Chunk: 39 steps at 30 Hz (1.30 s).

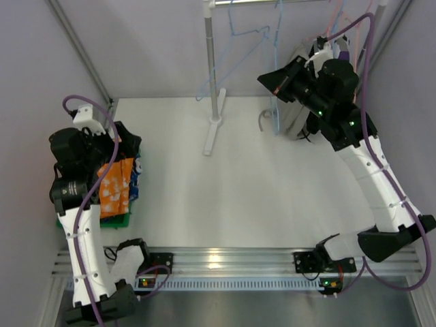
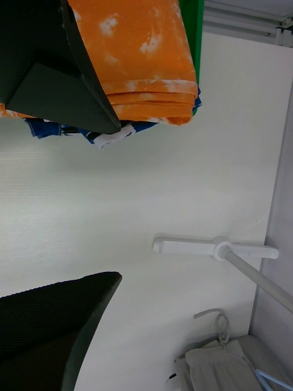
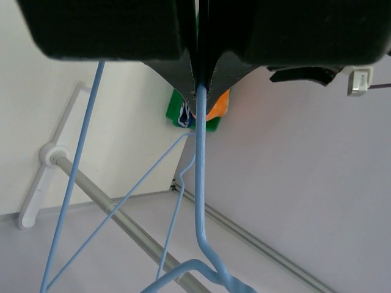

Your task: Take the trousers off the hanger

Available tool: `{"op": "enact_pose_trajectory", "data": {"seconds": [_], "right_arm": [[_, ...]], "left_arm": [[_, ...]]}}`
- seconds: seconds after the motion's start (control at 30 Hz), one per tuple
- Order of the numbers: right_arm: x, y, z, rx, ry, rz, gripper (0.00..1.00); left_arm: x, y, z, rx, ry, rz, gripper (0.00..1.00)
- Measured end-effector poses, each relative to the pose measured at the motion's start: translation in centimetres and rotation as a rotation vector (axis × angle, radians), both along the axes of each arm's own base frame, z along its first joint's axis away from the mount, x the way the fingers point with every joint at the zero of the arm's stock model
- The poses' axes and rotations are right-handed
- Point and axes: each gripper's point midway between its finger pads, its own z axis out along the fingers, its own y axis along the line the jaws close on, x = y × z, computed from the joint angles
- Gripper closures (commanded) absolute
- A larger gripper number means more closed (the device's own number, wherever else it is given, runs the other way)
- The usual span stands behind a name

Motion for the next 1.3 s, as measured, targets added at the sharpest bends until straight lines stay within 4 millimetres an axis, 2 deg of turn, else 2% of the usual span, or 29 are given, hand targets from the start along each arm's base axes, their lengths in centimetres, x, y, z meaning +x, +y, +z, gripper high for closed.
{"op": "enact_pose_trajectory", "data": {"seconds": [0.13, 0.27, 0.37, 0.43, 0.7, 0.8, 0.93, 1.0, 1.03, 1.13, 1.23, 1.3], "right_arm": [[0.5, 0.0, 1.8, 0.007, -0.035, -0.011, 1.00], [3.8, 0.6, 3.8, -0.007, -0.094, -0.058, 1.00], [6.5, 0.8, 3.7, -0.038, -0.107, -0.110, 1.00], [8.3, 1.2, 3.0, -0.059, -0.112, -0.136, 1.00], [13.9, 3.7, -2.4, -0.129, -0.075, -0.133, 1.00], [15.2, 4.4, -3.8, -0.146, -0.070, -0.129, 1.00], [15.6, 4.7, -4.7, -0.157, -0.058, -0.120, 1.00], [15.5, 4.9, -4.6, -0.152, -0.065, -0.108, 0.92], [15.4, 5.0, -4.7, -0.149, -0.066, -0.100, 0.76], [14.8, 5.2, -5.2, -0.140, -0.055, -0.079, 0.50], [13.6, 5.1, -5.5, -0.138, -0.041, -0.051, 0.45], [12.4, 4.9, -4.9, -0.134, -0.046, -0.035, 0.41]], "left_arm": [[-0.1, 0.0, 0.2, -0.005, -0.009, 0.003, 0.01], [0.0, 0.0, 0.3, -0.006, -0.013, 0.007, 0.01], [0.0, 0.1, 0.3, -0.004, -0.015, 0.010, 0.01], [0.1, 0.2, 0.3, -0.002, -0.014, 0.014, 0.01], [0.3, 0.6, -0.4, 0.005, -0.002, 0.032, 0.01], [0.3, 0.6, -0.4, 0.008, -0.002, 0.034, 0.01], [0.3, 0.7, -0.4, 0.011, -0.002, 0.035, 0.01], [0.3, 0.7, -0.4, 0.015, -0.003, 0.037, 0.01], [0.3, 0.8, -0.4, 0.016, -0.003, 0.038, 0.01], [0.3, 0.8, -0.4, 0.021, -0.005, 0.039, 0.01], [0.2, 0.8, -0.3, 0.025, -0.009, 0.037, 0.01], [0.2, 0.8, -0.1, 0.031, -0.017, 0.036, 0.01]]}}
